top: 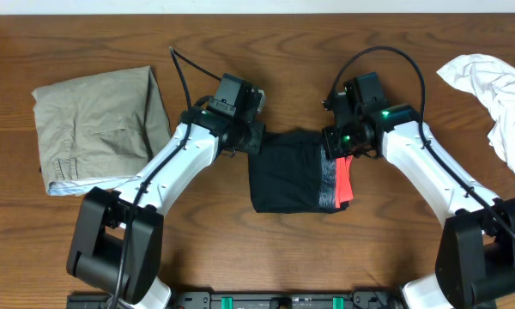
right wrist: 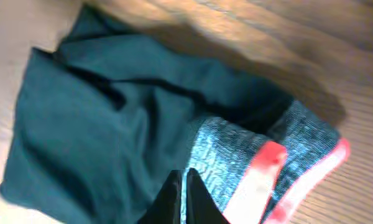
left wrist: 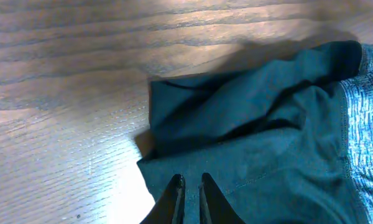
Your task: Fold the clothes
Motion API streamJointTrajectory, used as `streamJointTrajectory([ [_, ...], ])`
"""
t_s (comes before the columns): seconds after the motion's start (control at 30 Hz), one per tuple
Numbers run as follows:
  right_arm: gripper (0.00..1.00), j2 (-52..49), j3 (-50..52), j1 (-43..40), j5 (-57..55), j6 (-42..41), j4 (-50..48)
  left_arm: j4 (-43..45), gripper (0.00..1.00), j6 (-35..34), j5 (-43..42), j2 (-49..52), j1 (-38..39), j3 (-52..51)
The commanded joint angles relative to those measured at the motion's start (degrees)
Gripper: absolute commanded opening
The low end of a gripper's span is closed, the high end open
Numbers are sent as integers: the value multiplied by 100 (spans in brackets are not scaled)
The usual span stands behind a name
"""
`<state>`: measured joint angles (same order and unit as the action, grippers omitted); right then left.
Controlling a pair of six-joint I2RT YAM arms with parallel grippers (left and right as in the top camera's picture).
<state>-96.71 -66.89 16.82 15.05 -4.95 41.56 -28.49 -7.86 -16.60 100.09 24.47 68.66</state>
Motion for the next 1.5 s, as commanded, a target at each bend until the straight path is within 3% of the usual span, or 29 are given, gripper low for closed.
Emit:
streamJointTrajectory([
  [0.0,8,-7,116,50,31,243,-4,-15,11,28,-98,-7,79,-55],
  [0.1,15,-7,308,37,-378,223,-26,-7,11,28,-96,79,205,-55],
  [0.47,23,-7,1414,33,-457,223,-496,-173,12,-105,-96,793,525,-63],
  [0.7,51,-7,1720,33,-455,223,-723,-391,16,-103,-94,1134,507,-63],
  [1.07,51,-4,1661,24,-452,223,-990,-468,15,-74,120,765,258,55],
  [1.23,56,-4,1340,-4,-448,223,-931,-442,22,-205,417,76,-205,122],
  [1.47,64,-4,498,-7,-452,225,-702,-424,23,-1001,-966,-734,-308,122],
])
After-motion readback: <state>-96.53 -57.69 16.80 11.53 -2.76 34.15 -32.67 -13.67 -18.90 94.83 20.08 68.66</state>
